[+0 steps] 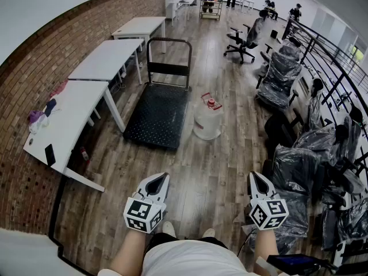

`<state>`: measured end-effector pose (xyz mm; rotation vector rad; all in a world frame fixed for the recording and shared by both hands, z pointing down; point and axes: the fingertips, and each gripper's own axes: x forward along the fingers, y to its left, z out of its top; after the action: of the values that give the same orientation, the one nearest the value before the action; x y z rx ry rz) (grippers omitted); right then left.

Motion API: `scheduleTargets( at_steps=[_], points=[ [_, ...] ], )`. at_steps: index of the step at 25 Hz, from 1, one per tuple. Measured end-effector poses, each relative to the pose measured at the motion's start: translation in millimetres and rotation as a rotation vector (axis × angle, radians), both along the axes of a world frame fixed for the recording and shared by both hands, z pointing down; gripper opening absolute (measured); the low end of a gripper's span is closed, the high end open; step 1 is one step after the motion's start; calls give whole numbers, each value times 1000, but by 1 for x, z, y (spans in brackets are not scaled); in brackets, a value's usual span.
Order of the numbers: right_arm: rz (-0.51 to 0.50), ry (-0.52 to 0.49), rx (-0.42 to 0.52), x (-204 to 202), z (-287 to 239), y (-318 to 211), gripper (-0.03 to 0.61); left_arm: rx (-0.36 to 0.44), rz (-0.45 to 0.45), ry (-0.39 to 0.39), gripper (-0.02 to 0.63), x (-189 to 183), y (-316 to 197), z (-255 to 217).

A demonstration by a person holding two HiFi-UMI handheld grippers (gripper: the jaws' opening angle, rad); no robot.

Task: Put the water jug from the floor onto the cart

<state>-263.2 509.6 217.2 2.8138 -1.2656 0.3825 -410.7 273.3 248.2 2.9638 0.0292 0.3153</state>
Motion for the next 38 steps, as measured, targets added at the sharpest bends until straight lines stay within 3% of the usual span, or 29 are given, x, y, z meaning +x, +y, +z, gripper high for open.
scheduleTargets(
  at_steps=[11, 18, 24, 30, 38],
  points=[
    [-32, 8, -67, -30, 8, -86, 2, -95, -66, -15, -2, -45, -86, 30],
    [-53, 30, -118, -37, 8, -113, 2, -120, -63, -14, -2, -47, -105, 44],
    [-40, 12, -97, -15, 16, -123, 2, -122, -72, -29, -2, -36, -117, 50],
    [-65, -5, -69, 20, 28, -127, 2, -87, -95, -37, -2, -1, -123, 43],
    [-35, -14, -32, 113, 28, -95, 2, -43, -64, -32, -2, 98, -95, 24]
  ],
)
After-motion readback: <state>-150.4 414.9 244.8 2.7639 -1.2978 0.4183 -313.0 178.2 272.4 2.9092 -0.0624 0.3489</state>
